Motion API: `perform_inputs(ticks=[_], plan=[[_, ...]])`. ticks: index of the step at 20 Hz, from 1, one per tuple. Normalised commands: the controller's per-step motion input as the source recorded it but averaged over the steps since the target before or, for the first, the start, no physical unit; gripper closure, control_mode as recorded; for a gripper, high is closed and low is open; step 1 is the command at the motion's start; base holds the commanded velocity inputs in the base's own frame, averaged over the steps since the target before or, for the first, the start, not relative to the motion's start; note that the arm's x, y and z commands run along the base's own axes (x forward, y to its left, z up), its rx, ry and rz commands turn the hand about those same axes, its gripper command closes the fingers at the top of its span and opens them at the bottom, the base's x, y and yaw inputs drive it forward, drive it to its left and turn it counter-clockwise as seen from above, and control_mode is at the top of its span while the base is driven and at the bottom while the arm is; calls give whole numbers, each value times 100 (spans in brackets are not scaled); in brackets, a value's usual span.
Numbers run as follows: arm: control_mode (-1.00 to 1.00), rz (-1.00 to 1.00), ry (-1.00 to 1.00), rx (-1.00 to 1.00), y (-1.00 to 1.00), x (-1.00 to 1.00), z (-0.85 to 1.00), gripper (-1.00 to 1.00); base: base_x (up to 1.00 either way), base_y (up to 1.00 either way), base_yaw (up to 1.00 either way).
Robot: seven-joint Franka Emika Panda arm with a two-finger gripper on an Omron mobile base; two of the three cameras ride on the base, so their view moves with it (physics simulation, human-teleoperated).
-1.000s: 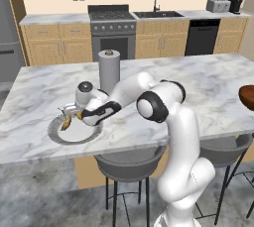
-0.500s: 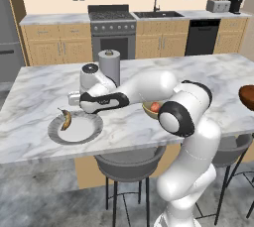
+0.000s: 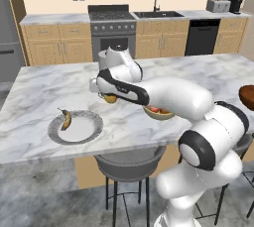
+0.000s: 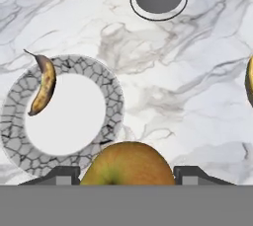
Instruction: Take the fruits from the plate on the dining counter and place two fruits in each bowl.
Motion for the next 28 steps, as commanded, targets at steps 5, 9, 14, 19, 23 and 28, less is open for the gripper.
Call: perform_inputs(ticks=[5, 9, 14, 19, 23, 28], plan=[[-100, 0, 3, 0, -94, -27, 54, 100, 0, 0, 0], [-100, 0, 0, 0, -100, -53, 44, 100, 0, 0, 0], [-100, 0, 4, 0, -93, -36, 45, 100, 0, 0, 0], [-100, 0, 4, -4, -58, -28, 23, 100, 0, 0, 0], [-100, 0, 0, -18, -32, -28, 0, 100, 0, 0, 0], [-100, 0, 1, -15, -32, -22, 6, 100, 0, 0, 0]])
